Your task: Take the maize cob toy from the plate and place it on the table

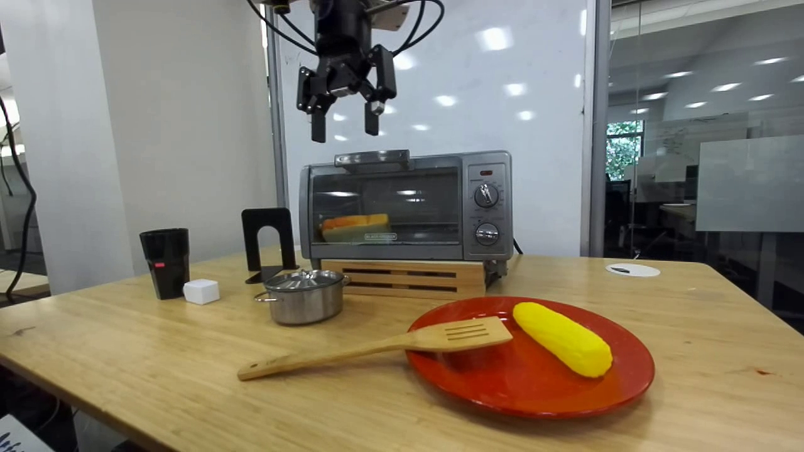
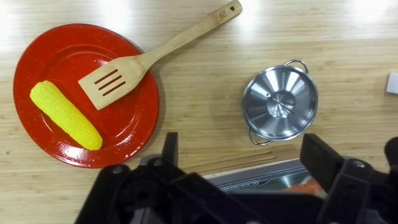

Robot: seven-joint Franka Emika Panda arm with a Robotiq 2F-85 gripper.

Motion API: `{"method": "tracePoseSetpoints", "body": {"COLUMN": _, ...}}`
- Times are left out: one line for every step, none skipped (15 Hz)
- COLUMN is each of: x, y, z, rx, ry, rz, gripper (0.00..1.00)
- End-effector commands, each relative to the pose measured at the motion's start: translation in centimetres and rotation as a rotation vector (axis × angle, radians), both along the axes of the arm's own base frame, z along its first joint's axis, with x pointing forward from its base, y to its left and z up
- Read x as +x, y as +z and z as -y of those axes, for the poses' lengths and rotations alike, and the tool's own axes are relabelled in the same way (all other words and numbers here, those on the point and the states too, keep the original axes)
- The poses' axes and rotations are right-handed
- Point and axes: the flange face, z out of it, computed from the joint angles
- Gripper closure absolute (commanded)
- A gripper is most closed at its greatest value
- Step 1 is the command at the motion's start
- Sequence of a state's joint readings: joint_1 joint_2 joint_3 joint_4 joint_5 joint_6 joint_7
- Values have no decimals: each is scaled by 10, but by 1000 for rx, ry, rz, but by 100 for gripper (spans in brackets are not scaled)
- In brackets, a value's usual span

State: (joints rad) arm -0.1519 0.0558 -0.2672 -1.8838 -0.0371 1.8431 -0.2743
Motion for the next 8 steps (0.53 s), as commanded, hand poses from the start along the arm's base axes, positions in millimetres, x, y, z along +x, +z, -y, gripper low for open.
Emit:
{"method": "tracePoseSetpoints", "body": {"x": 5, "y": -6, "z": 9, "rx": -2, "ry": -20, "rz": -17, "gripper": 0}}
{"method": "tracePoseSetpoints", "body": {"x": 10, "y": -12, "z": 15, "rx": -4, "ry": -33, "rz": -32, "gripper": 0}}
{"method": "tracePoseSetpoints", "body": {"x": 14, "y": -15, "z": 19, "rx": -6, "ry": -40, "rz": -41, "gripper": 0}}
{"method": "tracePoseSetpoints", "body": {"x": 16, "y": -18, "z": 21, "rx": -6, "ry": -43, "rz": -47, "gripper": 0}}
{"method": "tracePoseSetpoints", "body": {"x": 18, "y": -17, "z": 21, "rx": -7, "ry": -45, "rz": -50, "gripper": 0}}
{"method": "tracePoseSetpoints", "body": {"x": 18, "y": -16, "z": 21, "rx": -7, "ry": -45, "rz": -50, "gripper": 0}}
{"method": "tracePoseSetpoints", "body": {"x": 18, "y": -14, "z": 20, "rx": -7, "ry": -46, "rz": -50, "gripper": 0}}
{"method": "tracePoseSetpoints", "body": {"x": 19, "y": -13, "z": 21, "rx": -7, "ry": -46, "rz": -49, "gripper": 0}}
